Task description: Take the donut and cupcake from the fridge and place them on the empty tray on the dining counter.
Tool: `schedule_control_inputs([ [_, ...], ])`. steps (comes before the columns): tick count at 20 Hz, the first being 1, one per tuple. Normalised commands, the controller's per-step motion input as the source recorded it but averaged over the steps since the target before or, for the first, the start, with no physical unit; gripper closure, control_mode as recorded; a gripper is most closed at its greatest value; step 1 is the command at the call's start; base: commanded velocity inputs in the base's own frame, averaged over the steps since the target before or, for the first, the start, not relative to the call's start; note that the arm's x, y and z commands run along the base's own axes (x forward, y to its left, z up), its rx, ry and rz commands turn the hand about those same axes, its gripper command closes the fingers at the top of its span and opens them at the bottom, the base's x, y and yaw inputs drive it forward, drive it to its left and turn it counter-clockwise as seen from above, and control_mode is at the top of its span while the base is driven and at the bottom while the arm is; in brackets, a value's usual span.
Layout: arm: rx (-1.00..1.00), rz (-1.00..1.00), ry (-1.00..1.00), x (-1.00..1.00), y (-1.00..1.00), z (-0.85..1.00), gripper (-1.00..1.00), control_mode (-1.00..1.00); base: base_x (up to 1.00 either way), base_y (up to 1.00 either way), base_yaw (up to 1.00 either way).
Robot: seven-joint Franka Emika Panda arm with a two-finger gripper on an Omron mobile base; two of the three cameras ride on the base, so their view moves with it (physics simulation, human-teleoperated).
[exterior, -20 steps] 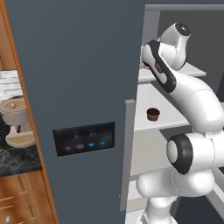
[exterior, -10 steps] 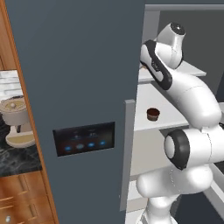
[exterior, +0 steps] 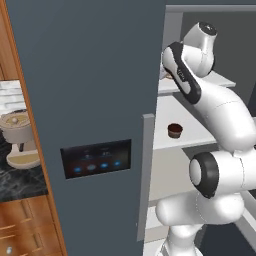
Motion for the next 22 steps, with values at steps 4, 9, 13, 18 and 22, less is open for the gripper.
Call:
schedule_control_inputs([
  [4,0.00,0.00,-0.09,-0.99,0.00,0.05,1.00,-1.00,0.00,0.00,0.00],
  [9,-0.01,-0.01,-0.22,-1.00,0.00,0.08,1.00,-1.00,0.00,0.00,0.00],
  [13,-0.01,-0.05,-0.21,-1.00,0.00,0.01,1.00,-1.00,0.00,0.00,0.00],
  [18,0.00,-0.16,-0.16,-1.00,0.00,-0.06,1.00,-1.00,0.00,0.00,0.00],
  [22,0.00,-0.19,-0.04,-1.00,0.02,0.00,1.00,-1.00,0.00,0.00,0.00],
])
